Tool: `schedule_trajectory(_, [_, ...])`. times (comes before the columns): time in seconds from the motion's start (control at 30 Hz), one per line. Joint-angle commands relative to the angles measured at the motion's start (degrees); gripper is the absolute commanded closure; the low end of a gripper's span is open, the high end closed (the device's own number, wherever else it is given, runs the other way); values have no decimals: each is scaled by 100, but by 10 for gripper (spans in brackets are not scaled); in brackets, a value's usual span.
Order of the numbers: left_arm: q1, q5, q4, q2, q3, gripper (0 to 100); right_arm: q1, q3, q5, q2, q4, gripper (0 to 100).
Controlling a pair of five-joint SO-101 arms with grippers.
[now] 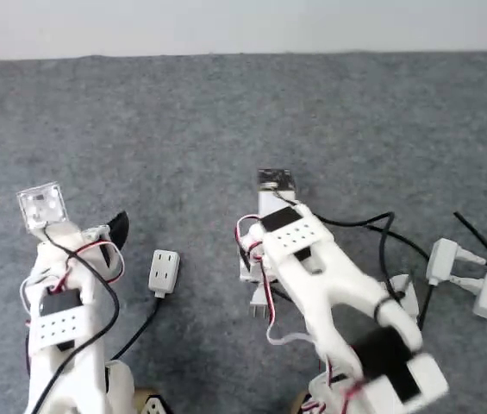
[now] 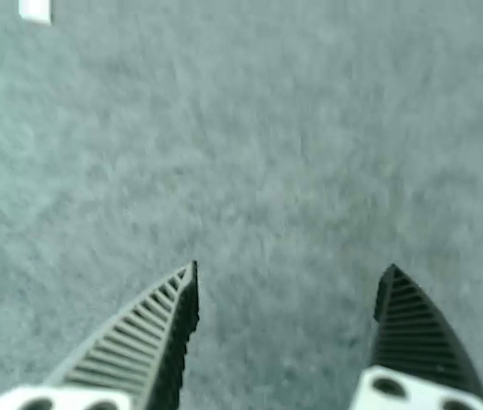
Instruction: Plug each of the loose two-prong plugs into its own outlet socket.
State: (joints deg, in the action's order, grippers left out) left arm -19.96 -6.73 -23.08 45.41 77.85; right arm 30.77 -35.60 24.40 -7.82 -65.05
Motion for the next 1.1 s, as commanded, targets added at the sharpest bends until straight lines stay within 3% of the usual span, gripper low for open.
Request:
schedule_trajectory(0.0, [79, 273, -422, -1081, -1051, 687, 110, 202, -440, -1262, -154, 991])
schedule_trajectory(0.13, [237, 316, -923, -2558, -2018, 687, 171, -149, -1354, -2712, -92, 991])
schedule_trajectory(0.23, [237, 334, -1688, -3349, -2879, 687, 400, -484, -2505, -3705, -84, 991])
schedule_trajectory(0.33, [237, 1055, -2338, -3780, -3354, 687, 796, -905, -3191, -4532, 119, 991])
schedule_trajectory(0.4, [281, 1758, -2602, -3824, -3433, 687, 1191, -1160, -3262, -4963, 365, 991])
schedule_trajectory(0.53, [615, 2365, -2901, -3815, -3363, 688, 1930, -1354, -3297, -5174, 857, 991])
schedule_trajectory(0.8, [1037, 3525, -3253, -3631, -3099, 697, 2044, -1354, -3174, -4031, 1560, 991])
schedule_trajectory(1.07, [1679, 3886, -2444, -993, -892, 742, 2026, -1354, -2901, -3486, 1868, 991])
